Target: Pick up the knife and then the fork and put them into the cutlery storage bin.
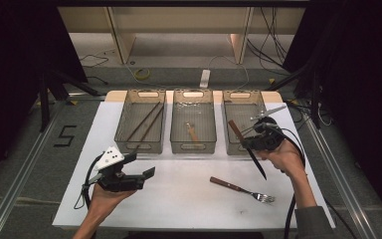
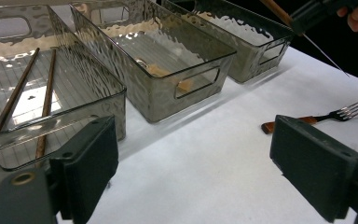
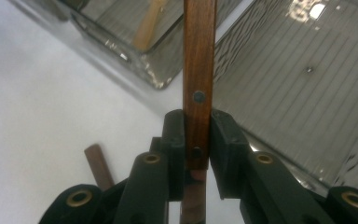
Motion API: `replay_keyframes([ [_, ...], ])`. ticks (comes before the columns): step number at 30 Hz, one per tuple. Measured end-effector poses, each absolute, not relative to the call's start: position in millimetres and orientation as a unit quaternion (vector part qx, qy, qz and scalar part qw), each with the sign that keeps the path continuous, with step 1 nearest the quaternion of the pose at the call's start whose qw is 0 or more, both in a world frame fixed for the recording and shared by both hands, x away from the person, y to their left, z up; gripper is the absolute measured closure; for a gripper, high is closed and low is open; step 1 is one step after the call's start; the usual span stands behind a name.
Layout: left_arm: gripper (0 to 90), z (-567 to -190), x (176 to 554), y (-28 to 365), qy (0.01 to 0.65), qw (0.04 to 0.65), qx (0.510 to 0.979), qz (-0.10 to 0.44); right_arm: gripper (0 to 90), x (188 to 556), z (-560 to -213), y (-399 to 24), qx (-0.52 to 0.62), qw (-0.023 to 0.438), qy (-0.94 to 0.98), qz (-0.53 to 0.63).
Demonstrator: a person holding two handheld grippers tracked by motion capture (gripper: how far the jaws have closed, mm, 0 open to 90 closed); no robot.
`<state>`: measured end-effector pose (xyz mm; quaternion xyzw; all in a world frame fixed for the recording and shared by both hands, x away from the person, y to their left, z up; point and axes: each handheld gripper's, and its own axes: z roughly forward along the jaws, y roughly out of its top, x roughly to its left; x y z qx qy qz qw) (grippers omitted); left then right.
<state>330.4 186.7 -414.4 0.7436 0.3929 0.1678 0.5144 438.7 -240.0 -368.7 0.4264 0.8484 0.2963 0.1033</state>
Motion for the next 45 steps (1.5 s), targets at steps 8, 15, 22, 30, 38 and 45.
replay_keyframes([
  [8,14.6,-414.1,330.0,187.6,0.395,0.518,0.740,0.168,77.2,454.0,-355.3,-241.7,0.442,0.117,0.831,0.318],
  [15,14.5,-414.3,330.1,187.7,0.394,0.518,0.740,0.168,77.2,470.9,-342.2,-244.1,0.457,0.130,0.814,0.333],
  [22,14.5,-414.3,330.2,187.9,0.393,0.519,0.740,0.168,77.2,488.2,-334.6,-245.2,0.472,0.136,0.803,0.338],
  [30,14.5,-414.1,330.3,188.0,0.393,0.520,0.740,0.167,77.2,502.5,-323.5,-242.8,0.478,0.136,0.793,0.351],
  [38,14.6,-414.0,330.0,188.2,0.392,0.519,0.740,0.168,77.2,520.0,-318.1,-242.1,0.486,0.148,0.784,0.356],
  [45,14.5,-413.8,330.0,188.6,0.392,0.519,0.741,0.168,77.2,529.9,-324.7,-247.6,0.503,0.165,0.776,0.343],
])
